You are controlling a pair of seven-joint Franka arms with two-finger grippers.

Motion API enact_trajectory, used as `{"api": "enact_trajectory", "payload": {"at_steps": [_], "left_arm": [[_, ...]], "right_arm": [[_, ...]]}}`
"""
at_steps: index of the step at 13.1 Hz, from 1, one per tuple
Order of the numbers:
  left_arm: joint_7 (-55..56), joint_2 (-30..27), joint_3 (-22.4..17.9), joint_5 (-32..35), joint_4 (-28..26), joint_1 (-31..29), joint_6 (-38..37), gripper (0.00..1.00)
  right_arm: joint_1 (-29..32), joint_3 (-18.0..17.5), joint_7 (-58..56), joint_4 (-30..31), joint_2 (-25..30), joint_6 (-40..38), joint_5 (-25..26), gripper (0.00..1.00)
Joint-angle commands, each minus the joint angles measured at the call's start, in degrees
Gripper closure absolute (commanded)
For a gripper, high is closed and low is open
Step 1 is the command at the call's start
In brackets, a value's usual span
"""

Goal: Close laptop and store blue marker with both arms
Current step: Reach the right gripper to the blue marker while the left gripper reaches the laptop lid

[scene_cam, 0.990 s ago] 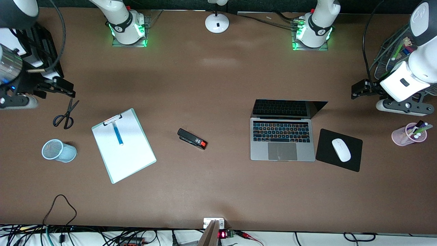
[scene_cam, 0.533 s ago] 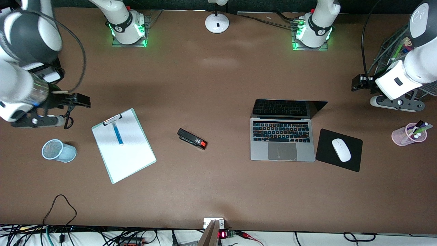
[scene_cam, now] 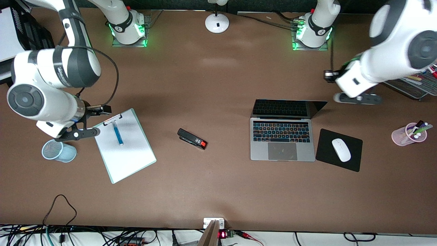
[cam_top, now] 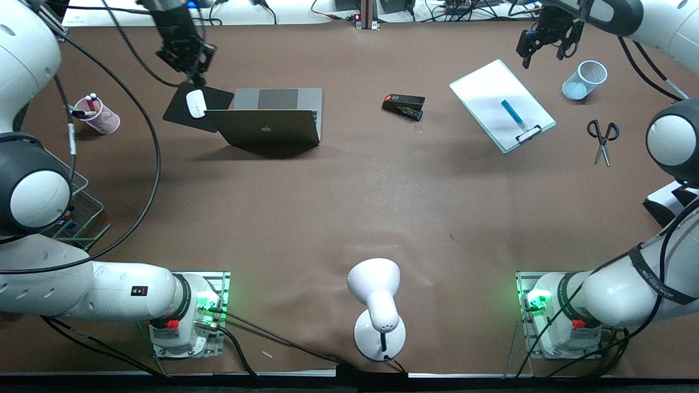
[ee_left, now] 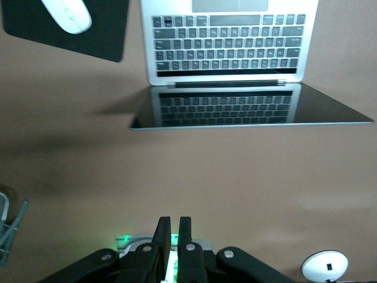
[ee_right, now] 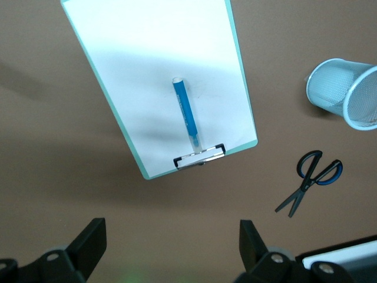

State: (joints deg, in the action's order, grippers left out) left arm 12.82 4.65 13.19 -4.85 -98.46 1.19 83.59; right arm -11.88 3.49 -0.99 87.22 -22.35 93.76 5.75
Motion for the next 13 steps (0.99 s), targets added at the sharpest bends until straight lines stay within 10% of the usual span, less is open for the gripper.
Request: {"api": "enact_trajectory", "payload": {"at_steps": [1, 13], "left_arm": [[5.00, -0.60, 4.55, -0.69, -3.82, -0.22, 4.19, 0.88], [8.09, -2.98, 9.31, -0.52, -24.05, -0.13, 28.36, 1.00]], "right_arm": [[0.63, -0.06, -1.29, 2.41, 0.55, 3.60, 0.76, 0.00], [4.41, 0.02, -17.02, 21.85, 3.72, 30.16, -5.13, 0.00]]}}
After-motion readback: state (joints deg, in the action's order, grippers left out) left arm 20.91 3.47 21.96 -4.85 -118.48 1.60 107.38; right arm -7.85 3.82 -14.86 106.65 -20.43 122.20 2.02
